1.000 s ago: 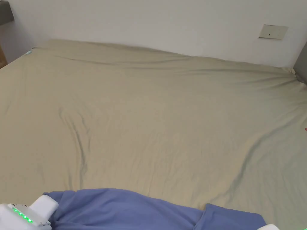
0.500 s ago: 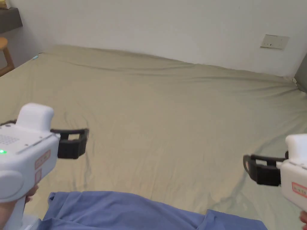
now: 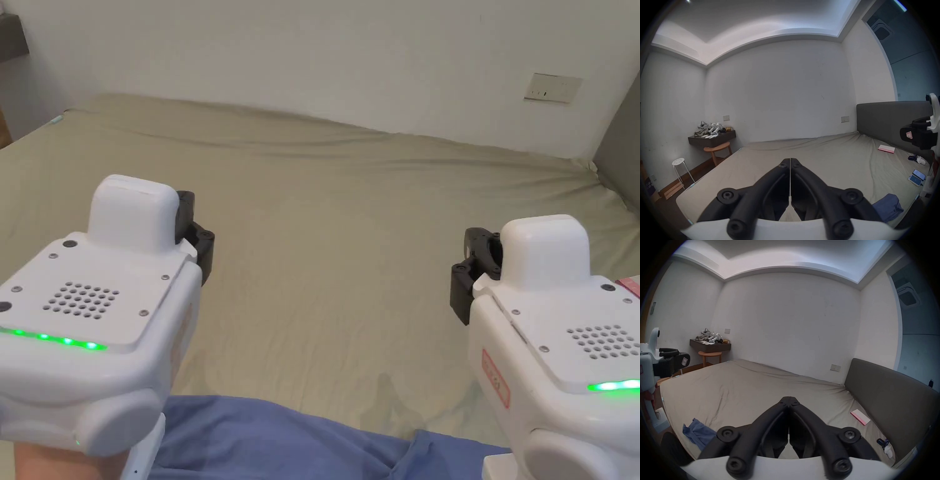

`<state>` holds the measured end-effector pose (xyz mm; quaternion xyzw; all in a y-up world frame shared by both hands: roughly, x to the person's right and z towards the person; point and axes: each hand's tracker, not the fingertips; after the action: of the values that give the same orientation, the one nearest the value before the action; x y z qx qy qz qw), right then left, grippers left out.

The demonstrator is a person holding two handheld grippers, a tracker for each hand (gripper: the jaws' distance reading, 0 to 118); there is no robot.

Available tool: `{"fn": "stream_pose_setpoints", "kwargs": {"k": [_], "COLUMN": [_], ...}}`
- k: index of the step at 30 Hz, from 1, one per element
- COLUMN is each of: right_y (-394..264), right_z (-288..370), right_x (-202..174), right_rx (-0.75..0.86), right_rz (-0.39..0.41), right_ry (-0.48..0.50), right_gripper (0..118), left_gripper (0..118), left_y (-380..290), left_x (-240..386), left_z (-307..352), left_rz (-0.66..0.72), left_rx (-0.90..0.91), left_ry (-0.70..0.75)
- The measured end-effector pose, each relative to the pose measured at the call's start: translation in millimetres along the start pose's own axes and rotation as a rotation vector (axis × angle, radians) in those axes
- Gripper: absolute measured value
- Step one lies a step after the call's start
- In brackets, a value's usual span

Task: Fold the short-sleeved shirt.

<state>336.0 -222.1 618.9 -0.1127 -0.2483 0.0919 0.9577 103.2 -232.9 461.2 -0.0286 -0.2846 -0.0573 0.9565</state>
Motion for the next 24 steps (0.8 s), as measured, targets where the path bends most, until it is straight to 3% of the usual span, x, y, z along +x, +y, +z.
{"fn": "stream_pose_setpoints", "kwargs": {"k": [10, 14, 18, 19, 20, 21, 22, 24], "right_y": [-12, -30, -52, -57, -61, -65, -69, -74], "right_z": [-8, -10, -14, -14, -14, -14, -13, -16], "right_x": [3, 7, 10, 12, 13, 15, 15, 19], "right_rx": [-0.035, -0.111, -0.182, -0.202, -0.214, -0.228, -0.246, -0.276], "right_rz": [0.032, 0.02, 0.026, 0.031, 0.033, 0.034, 0.034, 0.027], "right_ry": [-0.011, 0.012, 0.019, 0.023, 0.023, 0.02, 0.02, 0.017], "right_gripper": [2, 2, 2, 2, 2, 2, 2, 2], "left_gripper": [0, 0, 0, 7, 7, 13, 28, 92], "left_y": [-8, -52, -123, -145, -164, -180, -195, -221], "left_x": [5, -16, -54, -67, -81, -94, -109, -140], "left_z": [-12, -32, -48, -49, -48, -44, -41, -38], "left_rz": [-0.059, -0.028, 0.095, 0.146, 0.181, 0.206, 0.236, 0.327], "left_rx": [0.004, -0.176, -0.469, -0.544, -0.595, -0.642, -0.685, -0.772], "left_ry": [0.024, -0.036, -0.176, -0.184, -0.157, -0.14, -0.129, -0.132]}}
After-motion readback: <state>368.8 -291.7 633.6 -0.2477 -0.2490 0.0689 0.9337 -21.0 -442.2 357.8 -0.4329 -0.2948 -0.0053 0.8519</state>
